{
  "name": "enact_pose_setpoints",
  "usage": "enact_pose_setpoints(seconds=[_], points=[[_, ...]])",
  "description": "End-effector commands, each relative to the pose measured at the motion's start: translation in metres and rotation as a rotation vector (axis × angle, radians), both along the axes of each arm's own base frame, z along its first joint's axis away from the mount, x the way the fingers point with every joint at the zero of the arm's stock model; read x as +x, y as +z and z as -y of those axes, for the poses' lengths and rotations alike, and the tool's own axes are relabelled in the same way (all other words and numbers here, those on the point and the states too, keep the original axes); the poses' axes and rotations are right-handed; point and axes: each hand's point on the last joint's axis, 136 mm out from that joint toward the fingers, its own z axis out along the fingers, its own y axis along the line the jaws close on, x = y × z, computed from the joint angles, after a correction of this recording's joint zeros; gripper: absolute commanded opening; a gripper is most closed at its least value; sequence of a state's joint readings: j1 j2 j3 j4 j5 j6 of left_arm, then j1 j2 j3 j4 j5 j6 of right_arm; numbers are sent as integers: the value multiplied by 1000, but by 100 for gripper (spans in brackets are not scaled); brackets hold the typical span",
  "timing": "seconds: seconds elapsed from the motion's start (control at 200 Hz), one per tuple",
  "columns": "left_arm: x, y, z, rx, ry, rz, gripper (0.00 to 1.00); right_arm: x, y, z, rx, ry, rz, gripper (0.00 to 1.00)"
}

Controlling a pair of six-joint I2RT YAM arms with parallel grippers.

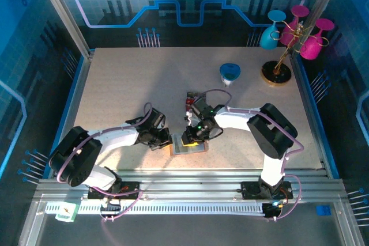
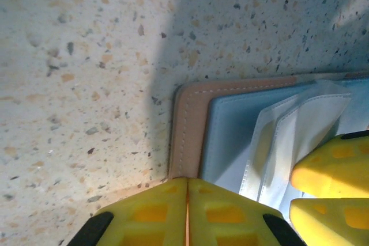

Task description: Take the credit cards out of the card holder

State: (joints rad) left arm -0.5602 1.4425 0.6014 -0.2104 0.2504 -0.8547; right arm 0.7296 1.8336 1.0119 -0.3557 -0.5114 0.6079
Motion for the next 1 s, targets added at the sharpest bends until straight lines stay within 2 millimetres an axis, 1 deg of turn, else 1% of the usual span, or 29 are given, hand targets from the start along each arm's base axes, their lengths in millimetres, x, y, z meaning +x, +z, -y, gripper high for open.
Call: enact_pose_setpoints(seconds=[0.0, 0.115, 0.16, 0.285, 0.445, 0.545, 0.55, 0.565, 0.66, 0.89, 0.995], points=[[4, 19, -3, -7, 12, 42, 10, -1, 6, 1, 52, -32, -21, 30], [10, 38, 0, -43, 29, 90, 14, -1, 6, 0, 74, -45, -25, 29], [11, 44, 5, -72, 23, 103, 16, 0, 6, 1, 79, -51, -26, 29], [12, 49, 17, -122, 11, 96, 20, 1, 7, 2, 96, -62, -28, 29], [10, 38, 28, -155, 3, 65, 26, 0, 3, 5, 112, -83, -41, 29], [9, 30, 33, -165, 3, 49, 28, 5, 6, 1, 139, -92, -39, 28], [9, 29, 33, -165, 3, 48, 28, 1, 2, 4, 131, -93, -50, 29], [9, 28, 34, -168, 3, 46, 28, -1, -1, 6, 127, -95, -58, 29], [8, 24, 38, -178, -1, 38, 30, -3, -3, 7, 131, -99, -68, 28], [4, 10, 33, -139, 7, 4, 32, -2, -3, 8, 140, -107, -73, 28], [3, 6, 32, -129, 8, -6, 32, -2, -2, 7, 145, -108, -74, 28]])
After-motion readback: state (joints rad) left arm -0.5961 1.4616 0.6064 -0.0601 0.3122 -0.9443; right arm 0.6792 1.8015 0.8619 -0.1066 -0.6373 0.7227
